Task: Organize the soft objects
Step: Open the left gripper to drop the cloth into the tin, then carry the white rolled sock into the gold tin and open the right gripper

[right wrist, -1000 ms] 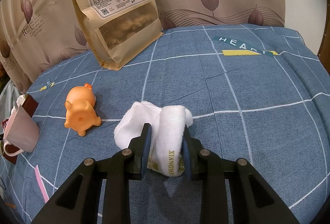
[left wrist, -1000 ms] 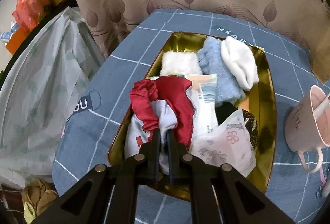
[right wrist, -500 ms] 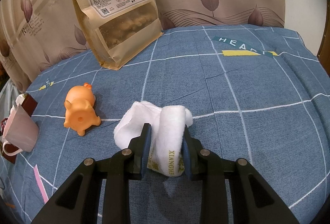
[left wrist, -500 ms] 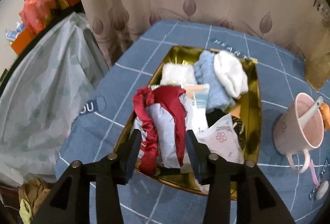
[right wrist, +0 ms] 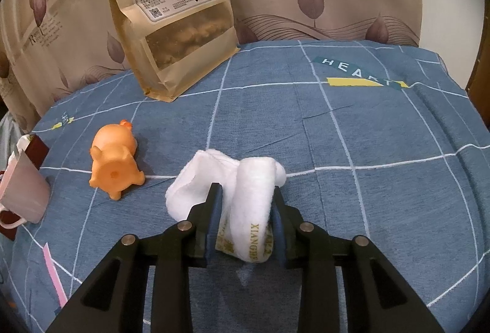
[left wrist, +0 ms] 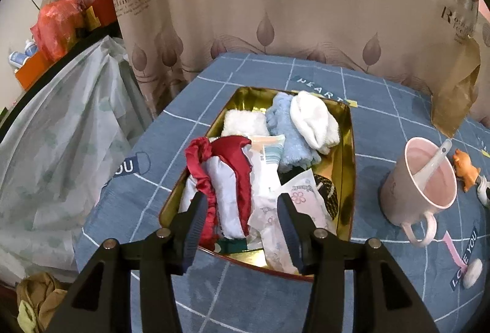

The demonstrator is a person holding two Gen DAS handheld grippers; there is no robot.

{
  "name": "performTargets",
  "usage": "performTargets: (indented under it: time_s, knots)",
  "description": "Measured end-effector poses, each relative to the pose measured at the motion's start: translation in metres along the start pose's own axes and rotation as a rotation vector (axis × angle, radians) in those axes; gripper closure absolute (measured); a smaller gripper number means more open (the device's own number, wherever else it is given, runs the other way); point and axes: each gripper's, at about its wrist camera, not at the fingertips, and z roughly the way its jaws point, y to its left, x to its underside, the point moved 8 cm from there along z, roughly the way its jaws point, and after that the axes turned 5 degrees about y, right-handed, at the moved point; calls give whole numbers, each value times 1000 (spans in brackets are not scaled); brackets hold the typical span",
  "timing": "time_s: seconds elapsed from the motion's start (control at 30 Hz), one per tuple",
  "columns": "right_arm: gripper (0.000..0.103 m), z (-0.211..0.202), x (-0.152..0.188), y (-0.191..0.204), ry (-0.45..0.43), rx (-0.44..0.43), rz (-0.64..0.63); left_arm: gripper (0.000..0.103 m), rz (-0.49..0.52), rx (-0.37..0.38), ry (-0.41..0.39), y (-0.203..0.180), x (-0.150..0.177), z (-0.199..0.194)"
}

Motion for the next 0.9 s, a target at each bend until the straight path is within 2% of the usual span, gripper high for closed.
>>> performTargets:
  time_s: [0.2,0.5,0.57,0.7,0.9]
  knots:
    - [74,-1,-1,4,-4,42,-28,53,-23,10,-38,8,1,-3]
    - [80,-6,-6,10,4,100,-50,53,-26,-5,-26,14,6,10]
    - [81,-8,-9,11,-1,117,-59,53,-33,12,-27,14,6,10]
    - [82,-19,-14,16,-17,123,-65,53,-38,-6,-43,17,5,9]
    - [83,-39,-23,23,-44,126,-74,53,-53,12,-42,19,5,8]
